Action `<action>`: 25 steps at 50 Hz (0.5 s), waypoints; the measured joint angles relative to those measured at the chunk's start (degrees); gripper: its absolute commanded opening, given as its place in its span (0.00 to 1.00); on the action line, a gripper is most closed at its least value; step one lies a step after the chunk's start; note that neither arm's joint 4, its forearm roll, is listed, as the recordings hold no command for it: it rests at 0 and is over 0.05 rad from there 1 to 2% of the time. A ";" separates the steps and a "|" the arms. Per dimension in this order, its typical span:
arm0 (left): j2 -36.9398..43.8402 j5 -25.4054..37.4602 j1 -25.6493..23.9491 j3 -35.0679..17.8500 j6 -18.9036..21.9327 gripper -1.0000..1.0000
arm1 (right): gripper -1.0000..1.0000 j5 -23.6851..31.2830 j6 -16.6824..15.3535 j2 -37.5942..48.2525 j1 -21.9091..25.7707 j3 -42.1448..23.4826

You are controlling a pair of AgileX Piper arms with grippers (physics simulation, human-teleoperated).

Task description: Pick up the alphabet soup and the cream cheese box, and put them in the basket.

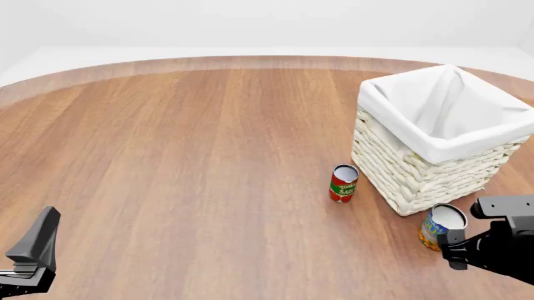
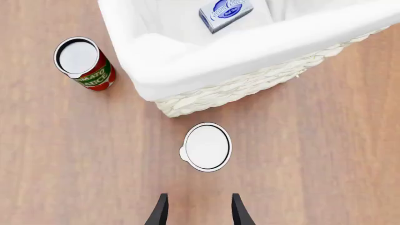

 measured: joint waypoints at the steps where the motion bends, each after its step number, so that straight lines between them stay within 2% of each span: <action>1: 0.00 0.00 0.00 0.00 0.00 1.00 | 1.00 -0.13 -0.02 0.15 0.00 0.02; 25: 0.00 0.00 0.00 0.00 0.00 1.00 | 1.00 -2.85 -0.40 4.53 -0.22 -1.39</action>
